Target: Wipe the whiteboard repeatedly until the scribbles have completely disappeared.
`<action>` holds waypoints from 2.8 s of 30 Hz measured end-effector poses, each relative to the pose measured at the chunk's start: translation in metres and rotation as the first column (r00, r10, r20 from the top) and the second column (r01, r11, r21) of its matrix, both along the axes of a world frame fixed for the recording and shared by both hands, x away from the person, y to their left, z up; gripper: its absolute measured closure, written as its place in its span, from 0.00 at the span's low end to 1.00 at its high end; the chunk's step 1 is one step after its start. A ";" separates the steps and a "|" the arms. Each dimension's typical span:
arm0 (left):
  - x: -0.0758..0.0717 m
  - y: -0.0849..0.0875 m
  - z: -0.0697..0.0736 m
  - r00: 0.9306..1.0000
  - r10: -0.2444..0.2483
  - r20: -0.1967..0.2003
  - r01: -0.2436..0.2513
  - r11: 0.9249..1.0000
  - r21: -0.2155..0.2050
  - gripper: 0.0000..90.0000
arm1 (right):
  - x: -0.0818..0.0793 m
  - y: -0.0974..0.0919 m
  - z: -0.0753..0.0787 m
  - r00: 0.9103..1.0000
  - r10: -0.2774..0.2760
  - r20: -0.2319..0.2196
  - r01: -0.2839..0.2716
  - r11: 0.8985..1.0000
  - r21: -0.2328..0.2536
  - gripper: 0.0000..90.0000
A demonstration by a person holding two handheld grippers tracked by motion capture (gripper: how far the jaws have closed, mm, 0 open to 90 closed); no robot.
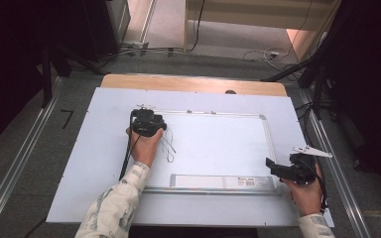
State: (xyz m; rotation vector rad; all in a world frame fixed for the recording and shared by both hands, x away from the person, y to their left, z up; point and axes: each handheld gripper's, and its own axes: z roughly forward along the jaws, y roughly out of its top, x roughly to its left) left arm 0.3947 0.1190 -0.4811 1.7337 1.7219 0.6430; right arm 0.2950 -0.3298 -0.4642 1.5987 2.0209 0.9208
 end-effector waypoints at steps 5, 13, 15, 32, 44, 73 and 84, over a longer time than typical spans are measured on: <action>0.005 -0.004 -0.007 1.000 -0.001 -0.010 0.001 1.000 0.026 0.46 | 0.000 0.000 0.000 1.000 -0.001 0.001 0.001 1.000 0.002 0.06; 0.009 -0.006 -0.009 1.000 0.001 0.003 -0.001 1.000 0.030 0.45 | 0.000 0.000 0.000 1.000 0.001 0.001 -0.001 1.000 0.000 0.06; 0.011 -0.006 -0.009 1.000 0.000 0.005 -0.001 1.000 0.028 0.45 | 0.000 0.000 0.000 1.000 0.002 0.001 -0.002 1.000 0.000 0.06; 0.008 -0.025 -0.010 1.000 -0.028 0.014 0.028 0.999 0.019 0.45 | 0.001 0.001 0.000 1.000 0.002 -0.001 -0.002 1.000 0.001 0.06; 0.017 -0.008 -0.009 1.000 -0.012 0.013 0.012 1.000 0.016 0.45 | 0.000 0.000 0.000 1.000 -0.001 -0.001 0.001 1.000 0.004 0.06; -0.019 -0.040 -0.011 0.998 -0.053 0.017 0.052 0.998 0.017 0.45 | 0.001 0.002 0.000 1.000 0.001 -0.003 -0.001 1.000 -0.004 0.06; -0.037 -0.046 -0.011 0.997 -0.072 0.015 0.072 0.997 0.017 0.45 | 0.001 0.003 0.000 1.000 -0.001 -0.002 0.001 1.000 -0.006 0.06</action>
